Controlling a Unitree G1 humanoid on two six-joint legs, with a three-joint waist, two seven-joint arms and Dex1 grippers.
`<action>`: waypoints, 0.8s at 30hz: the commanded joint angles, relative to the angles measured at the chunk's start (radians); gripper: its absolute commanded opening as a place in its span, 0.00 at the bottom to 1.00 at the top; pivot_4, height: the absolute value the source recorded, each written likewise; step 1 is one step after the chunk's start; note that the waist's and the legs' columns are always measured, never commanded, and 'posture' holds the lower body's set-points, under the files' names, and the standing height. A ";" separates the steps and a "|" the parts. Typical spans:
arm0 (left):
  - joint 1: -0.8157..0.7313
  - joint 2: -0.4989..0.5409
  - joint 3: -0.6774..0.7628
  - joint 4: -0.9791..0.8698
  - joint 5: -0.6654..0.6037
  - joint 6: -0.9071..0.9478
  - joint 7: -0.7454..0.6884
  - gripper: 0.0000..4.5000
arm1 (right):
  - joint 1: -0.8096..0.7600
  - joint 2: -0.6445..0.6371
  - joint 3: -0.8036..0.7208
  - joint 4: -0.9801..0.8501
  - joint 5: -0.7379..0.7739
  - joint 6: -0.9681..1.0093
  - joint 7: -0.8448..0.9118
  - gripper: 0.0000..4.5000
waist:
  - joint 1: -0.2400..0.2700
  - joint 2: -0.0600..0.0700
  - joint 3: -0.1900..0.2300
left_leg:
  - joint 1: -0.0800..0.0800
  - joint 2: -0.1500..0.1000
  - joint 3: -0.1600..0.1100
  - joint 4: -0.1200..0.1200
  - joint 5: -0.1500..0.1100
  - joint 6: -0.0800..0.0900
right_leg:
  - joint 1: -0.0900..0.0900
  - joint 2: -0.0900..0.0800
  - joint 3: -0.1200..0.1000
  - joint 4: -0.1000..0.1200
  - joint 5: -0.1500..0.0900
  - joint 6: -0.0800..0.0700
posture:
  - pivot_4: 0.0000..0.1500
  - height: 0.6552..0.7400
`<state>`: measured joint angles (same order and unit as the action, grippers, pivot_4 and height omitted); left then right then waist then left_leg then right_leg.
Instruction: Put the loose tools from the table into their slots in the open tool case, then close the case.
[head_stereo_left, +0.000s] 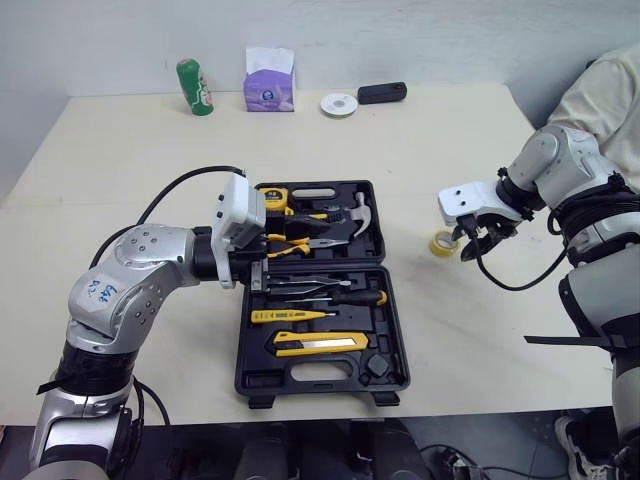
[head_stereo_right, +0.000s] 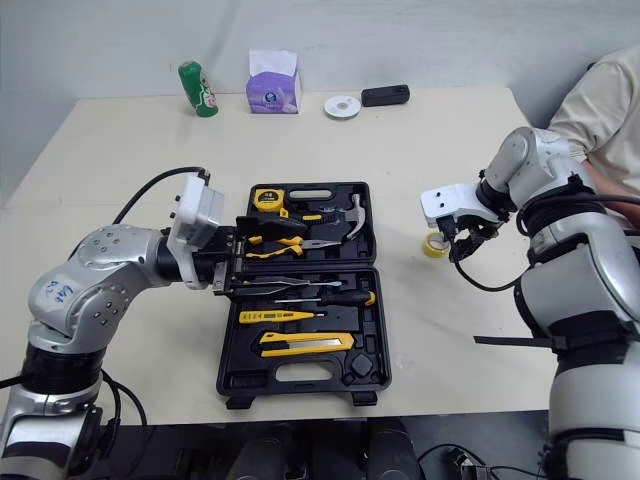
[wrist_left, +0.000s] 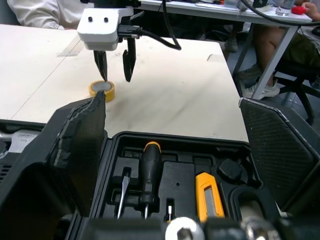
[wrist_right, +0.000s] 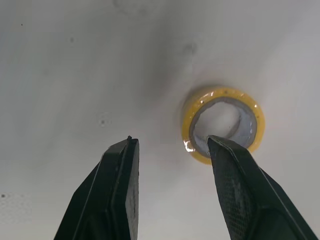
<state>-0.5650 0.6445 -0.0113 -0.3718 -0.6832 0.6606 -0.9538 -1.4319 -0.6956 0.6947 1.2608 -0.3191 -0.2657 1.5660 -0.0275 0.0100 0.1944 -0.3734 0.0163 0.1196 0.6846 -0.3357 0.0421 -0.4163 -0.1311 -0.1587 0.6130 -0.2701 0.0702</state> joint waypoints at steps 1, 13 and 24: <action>-0.005 0.004 0.007 -0.021 0.005 -0.020 -0.002 1.00 | -0.009 0.009 -0.039 -0.003 -0.033 -0.022 0.022 0.51 | 0.000 0.000 0.000 | 0.000 0.000 0.000 0.000 0.000 0.000 | 0.000 0.000 0.000 0.000 0.000 0.000 | 1.00 0.86; 0.008 0.004 0.029 -0.052 -0.018 0.004 0.028 1.00 | 0.046 0.056 -0.095 0.013 -0.097 -0.024 -0.051 0.51 | 0.000 0.000 0.000 | 0.000 0.000 0.000 0.000 0.000 0.000 | 0.000 0.000 0.000 0.000 0.000 0.000 | 1.00 0.86; 0.020 0.000 0.031 -0.069 -0.030 0.012 0.043 1.00 | 0.064 0.054 -0.117 0.018 -0.132 -0.057 -0.100 0.00 | 0.000 0.000 0.000 | 0.001 0.000 0.000 0.000 0.001 0.000 | 0.001 0.000 0.000 0.000 0.000 0.000 | 1.00 0.86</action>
<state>-0.5431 0.6414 -0.0010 -0.4008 -0.6934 0.6760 -0.9131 -1.3605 -0.6317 0.5999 1.2829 -0.4419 -0.3073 1.4663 -0.0279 0.0100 0.1943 -0.3726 0.0161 0.1194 0.6846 -0.3351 0.0419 -0.4155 -0.1311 -0.1585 0.6135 -0.2701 0.0702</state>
